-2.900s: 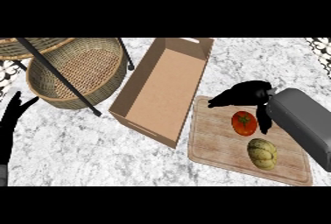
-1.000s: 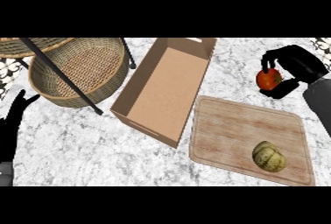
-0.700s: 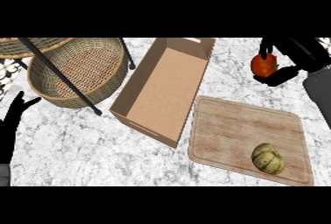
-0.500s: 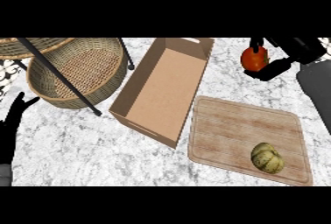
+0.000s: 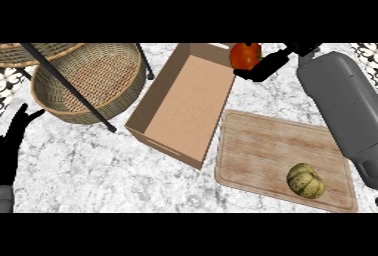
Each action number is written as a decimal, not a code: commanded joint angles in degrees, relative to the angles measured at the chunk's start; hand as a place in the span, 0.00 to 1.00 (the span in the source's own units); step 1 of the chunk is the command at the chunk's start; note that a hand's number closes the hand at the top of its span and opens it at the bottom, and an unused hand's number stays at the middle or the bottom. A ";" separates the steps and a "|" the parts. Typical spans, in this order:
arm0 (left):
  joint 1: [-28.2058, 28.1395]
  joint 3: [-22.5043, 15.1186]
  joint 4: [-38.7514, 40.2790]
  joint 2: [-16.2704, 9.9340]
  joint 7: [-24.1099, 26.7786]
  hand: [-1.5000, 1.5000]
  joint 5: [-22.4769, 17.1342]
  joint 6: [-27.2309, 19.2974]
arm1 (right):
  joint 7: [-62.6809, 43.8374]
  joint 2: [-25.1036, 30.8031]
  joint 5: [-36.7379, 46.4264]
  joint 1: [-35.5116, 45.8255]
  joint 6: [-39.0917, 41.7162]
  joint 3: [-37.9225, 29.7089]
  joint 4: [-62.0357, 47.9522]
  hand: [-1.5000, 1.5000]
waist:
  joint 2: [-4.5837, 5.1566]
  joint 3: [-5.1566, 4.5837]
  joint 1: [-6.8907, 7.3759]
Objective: Pick the tomato from the cutting board and place it in the cardboard box
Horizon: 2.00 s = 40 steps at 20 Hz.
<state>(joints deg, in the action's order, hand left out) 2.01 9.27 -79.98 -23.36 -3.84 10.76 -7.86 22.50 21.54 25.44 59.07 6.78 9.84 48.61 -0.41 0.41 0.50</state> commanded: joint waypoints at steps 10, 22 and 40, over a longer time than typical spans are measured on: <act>1.71 -1.52 -1.04 1.51 0.04 0.50 0.55 2.19 | -10.61 -16.67 1.47 13.81 -3.99 -2.46 -17.72 1.00 | 1.08 -0.44 1.90; 7.87 -3.21 1.83 2.93 -2.58 0.50 2.57 2.42 | -13.91 -21.48 1.46 17.89 -13.85 -2.38 -34.05 0.00 | 2.18 -0.49 3.93; 6.73 -2.15 1.47 2.87 -1.07 0.50 2.91 2.95 | 0.22 -19.39 -12.97 18.17 -16.62 -14.60 -34.61 0.00 | 2.21 -0.39 2.95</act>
<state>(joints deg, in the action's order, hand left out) 6.03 8.13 -80.05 -21.17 -4.57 13.31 -5.25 19.61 0.67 15.96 77.02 -9.91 -0.65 13.72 1.53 0.23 4.62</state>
